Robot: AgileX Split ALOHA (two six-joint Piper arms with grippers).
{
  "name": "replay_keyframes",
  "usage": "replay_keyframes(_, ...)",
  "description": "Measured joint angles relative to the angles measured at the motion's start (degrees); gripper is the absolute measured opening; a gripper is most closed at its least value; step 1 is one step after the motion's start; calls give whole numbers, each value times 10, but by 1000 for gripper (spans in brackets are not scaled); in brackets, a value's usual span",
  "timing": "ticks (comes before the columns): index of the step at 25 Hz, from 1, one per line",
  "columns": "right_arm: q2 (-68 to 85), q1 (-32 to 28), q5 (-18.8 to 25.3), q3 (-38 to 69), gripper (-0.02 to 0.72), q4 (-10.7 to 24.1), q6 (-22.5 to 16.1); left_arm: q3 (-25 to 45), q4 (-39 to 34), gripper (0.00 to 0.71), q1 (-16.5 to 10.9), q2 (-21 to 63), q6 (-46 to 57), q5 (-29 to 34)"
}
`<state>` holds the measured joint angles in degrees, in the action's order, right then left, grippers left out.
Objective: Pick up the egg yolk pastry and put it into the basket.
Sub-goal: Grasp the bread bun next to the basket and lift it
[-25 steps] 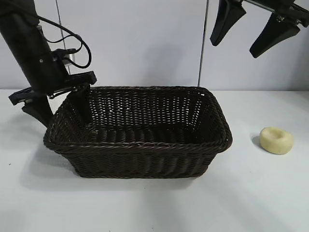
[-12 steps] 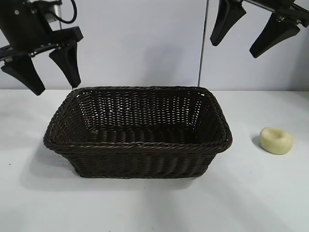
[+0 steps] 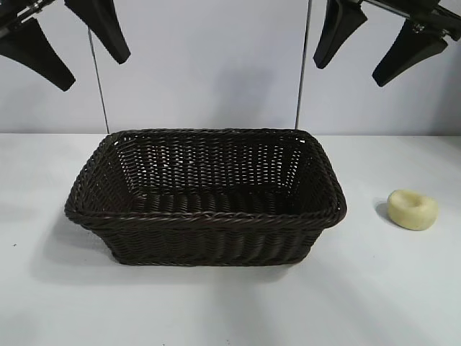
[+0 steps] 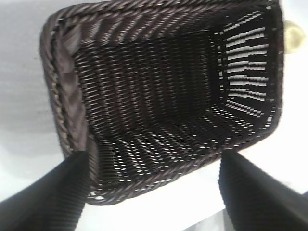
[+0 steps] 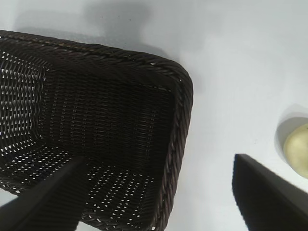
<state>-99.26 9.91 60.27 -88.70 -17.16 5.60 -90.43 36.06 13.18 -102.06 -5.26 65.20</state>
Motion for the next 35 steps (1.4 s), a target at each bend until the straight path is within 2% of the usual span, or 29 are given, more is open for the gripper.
replay_keyframes(4,0,0,1,0,590,0,0,53,44,542,10,2,-10,-37)
replay_keyframes(9,0,0,1,0,590,0,0,108,50,542,19,2,-20,-68)
replay_keyframes(26,0,0,3,0,590,-1,0,111,45,542,19,2,-28,-74)
replay_keyframes(31,0,-6,28,0,590,13,0,111,45,542,19,2,-28,-74)
replay_keyframes(35,0,-38,48,0,590,24,0,111,44,542,19,2,-30,-74)
